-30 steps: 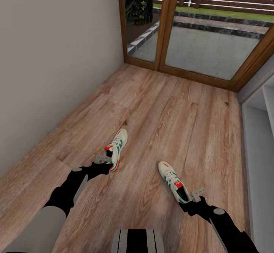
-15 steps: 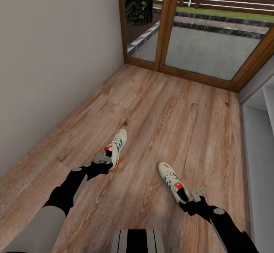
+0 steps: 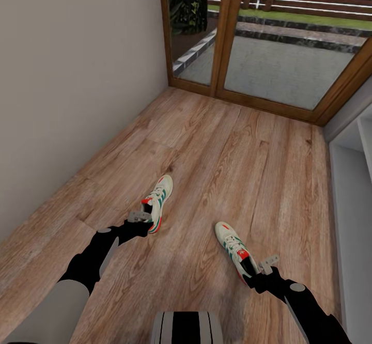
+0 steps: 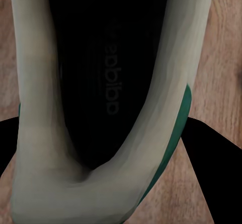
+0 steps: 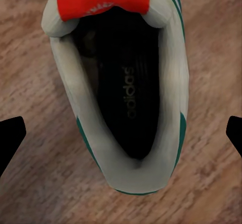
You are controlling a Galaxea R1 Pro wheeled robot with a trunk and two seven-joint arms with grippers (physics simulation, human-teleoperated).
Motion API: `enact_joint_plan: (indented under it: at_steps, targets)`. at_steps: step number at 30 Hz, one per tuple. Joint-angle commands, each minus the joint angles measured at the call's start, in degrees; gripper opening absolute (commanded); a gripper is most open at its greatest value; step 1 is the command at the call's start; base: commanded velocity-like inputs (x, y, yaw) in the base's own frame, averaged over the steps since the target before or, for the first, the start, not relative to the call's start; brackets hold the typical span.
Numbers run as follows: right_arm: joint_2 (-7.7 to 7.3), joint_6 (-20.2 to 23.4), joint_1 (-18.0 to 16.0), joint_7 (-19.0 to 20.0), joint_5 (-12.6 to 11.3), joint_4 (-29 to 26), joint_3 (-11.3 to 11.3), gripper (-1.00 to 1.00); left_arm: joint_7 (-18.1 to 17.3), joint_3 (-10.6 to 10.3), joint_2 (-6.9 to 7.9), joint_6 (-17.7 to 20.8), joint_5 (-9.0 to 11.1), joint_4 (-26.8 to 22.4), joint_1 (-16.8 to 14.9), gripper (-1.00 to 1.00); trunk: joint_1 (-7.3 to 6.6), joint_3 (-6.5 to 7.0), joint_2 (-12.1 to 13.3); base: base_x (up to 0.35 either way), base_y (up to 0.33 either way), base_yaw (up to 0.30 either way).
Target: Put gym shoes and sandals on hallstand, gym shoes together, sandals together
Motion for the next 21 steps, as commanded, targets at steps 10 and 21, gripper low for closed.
enact_joint_plan:
  at_steps: [10,21]
  targets:
    - [0.06,0.3,0.0,0.4,0.4,-0.1,-0.2,1.00,-0.1,-0.1,0.13,0.4,0.1,-0.1,-0.2,-1.00,0.17,-1.62,-0.1,0.000,0.000,0.000]
    - [0.05,0.3,0.0,0.4,0.4,-0.1,-0.2,1.00,-0.1,-0.1,0.12,0.4,0.1,-0.1,-0.2,-1.00,0.30,-3.51,-0.2,0.000,0.000,0.000]
